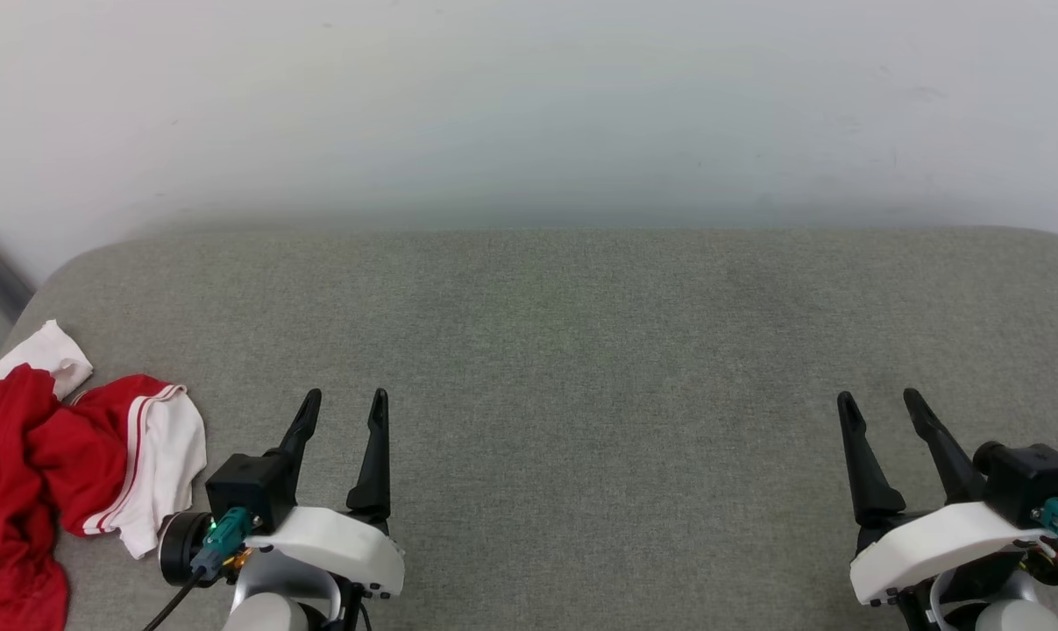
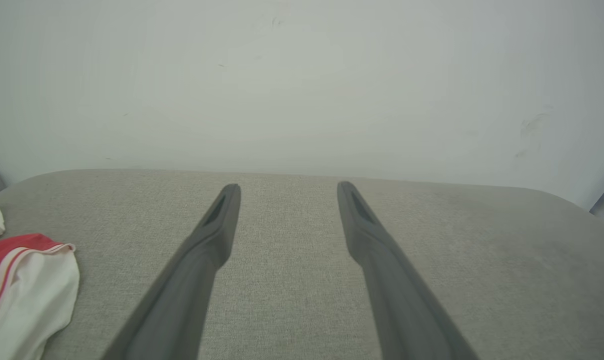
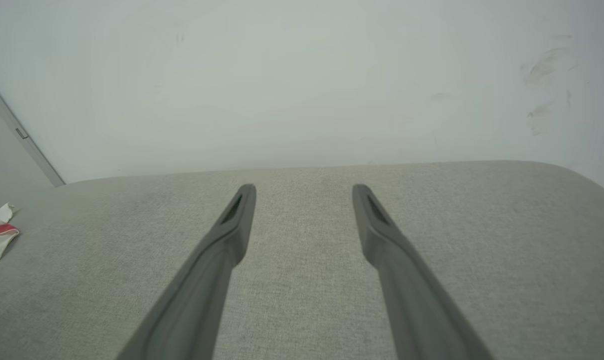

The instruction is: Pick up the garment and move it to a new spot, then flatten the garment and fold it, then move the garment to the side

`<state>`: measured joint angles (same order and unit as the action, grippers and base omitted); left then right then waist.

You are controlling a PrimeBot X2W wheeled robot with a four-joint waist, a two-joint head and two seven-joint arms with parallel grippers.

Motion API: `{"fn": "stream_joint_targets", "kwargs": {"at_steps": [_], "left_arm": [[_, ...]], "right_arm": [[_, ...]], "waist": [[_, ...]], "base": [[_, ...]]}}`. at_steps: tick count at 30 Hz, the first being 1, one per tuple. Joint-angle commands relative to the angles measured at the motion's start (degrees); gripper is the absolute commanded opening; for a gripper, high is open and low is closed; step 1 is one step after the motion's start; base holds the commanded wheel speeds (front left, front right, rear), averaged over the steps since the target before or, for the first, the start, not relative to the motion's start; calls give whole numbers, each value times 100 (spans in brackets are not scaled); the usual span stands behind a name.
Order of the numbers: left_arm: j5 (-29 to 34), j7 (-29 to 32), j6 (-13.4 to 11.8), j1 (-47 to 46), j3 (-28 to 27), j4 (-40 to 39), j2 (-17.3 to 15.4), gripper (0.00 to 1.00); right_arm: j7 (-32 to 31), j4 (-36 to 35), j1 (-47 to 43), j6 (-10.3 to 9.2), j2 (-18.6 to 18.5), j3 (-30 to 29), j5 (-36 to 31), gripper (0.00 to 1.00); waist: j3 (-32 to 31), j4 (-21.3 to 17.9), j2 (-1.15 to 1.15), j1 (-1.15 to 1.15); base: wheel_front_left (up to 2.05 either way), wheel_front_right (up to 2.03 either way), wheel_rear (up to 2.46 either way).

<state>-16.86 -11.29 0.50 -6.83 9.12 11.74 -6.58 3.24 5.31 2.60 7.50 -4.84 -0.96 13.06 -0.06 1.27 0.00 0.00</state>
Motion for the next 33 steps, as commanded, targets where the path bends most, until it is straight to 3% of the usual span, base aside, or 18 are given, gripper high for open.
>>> {"fn": "stream_joint_targets", "kwargs": {"at_steps": [1,18,33], "left_arm": [[128,-55,-22,-57,22,-3,-19,100],[710,-290,63,-58,-152,250,148,100],[998,-394,146,-52,-303,433,254,100]], "right_arm": [[31,-58,-21,-1,28,-16,-138,100],[254,-115,-60,-2,176,-114,-994,100],[401,-36,-40,-2,201,-121,-1206,100]], "waist": [[1,2,0,0],[-2,-28,0,0],[-6,-66,0,0]], "base": [[0,0,0],[0,0,0],[0,0,0]]}}
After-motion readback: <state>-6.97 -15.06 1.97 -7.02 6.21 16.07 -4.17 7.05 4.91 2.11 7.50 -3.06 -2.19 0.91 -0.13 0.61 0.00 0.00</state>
